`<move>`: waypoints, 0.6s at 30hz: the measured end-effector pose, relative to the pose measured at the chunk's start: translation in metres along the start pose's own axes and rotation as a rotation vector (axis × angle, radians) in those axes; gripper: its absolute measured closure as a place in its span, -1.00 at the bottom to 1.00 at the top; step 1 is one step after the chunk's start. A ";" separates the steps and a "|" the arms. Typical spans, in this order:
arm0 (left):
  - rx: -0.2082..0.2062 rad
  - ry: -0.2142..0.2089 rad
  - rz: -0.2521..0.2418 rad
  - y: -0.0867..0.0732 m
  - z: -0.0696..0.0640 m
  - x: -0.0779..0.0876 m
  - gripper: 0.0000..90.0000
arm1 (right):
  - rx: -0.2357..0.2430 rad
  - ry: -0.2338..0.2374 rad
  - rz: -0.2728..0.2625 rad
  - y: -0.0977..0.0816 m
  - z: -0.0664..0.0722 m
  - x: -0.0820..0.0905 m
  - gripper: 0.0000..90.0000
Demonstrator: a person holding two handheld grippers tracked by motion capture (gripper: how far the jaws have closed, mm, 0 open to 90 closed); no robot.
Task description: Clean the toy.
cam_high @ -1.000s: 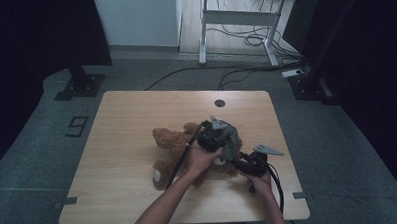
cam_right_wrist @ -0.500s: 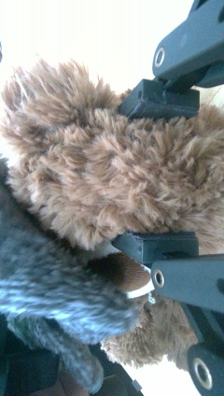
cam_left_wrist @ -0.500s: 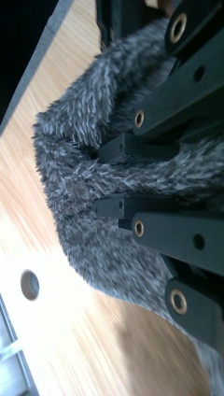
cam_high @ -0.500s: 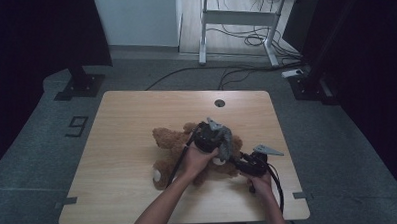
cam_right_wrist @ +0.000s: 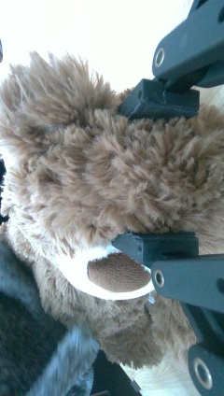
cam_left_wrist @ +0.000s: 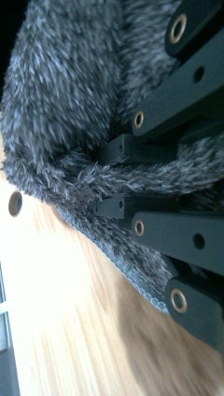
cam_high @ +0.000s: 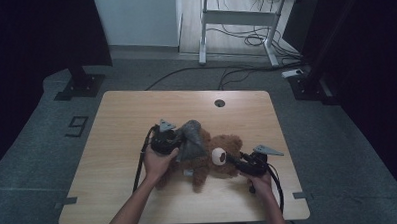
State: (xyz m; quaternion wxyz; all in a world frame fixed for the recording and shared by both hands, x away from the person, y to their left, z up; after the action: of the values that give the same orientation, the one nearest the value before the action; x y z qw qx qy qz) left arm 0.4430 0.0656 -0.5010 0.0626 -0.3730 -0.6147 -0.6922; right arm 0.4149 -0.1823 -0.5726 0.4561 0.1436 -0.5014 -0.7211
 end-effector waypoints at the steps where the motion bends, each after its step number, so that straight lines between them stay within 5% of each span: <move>1: 0.006 0.006 -0.001 -0.004 0.005 0.003 0.73 | 0.000 0.000 0.000 0.000 0.000 0.000 0.03; 9: 0.081 -0.019 0.001 -0.038 0.019 0.007 0.74 | -0.003 -0.001 0.000 0.000 0.001 0.000 0.03; 13: 0.045 0.010 -0.012 -0.041 0.014 0.005 0.75 | 0.004 0.000 0.016 0.002 0.003 0.000 -0.05; 18: 0.067 -0.007 -0.038 -0.053 0.013 0.004 0.76 | 0.022 -0.005 0.048 0.006 0.007 0.002 -0.38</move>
State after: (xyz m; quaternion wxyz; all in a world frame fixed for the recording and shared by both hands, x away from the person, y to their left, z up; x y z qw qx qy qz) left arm 0.4165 0.0910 -0.5413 0.0598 -0.3616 -0.6447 -0.6709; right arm 0.4117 -0.1801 -0.5638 0.4703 0.1347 -0.5136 -0.7049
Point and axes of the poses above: each handheld gripper's, and its own axes: x roughly backward along the jaws, y roughly out of its top, z roughly to its left, the point moved 8 cm from there along -x, roughly forward along the jaws, and after that the axes turned 8 degrees about y, right-handed, at the moved point
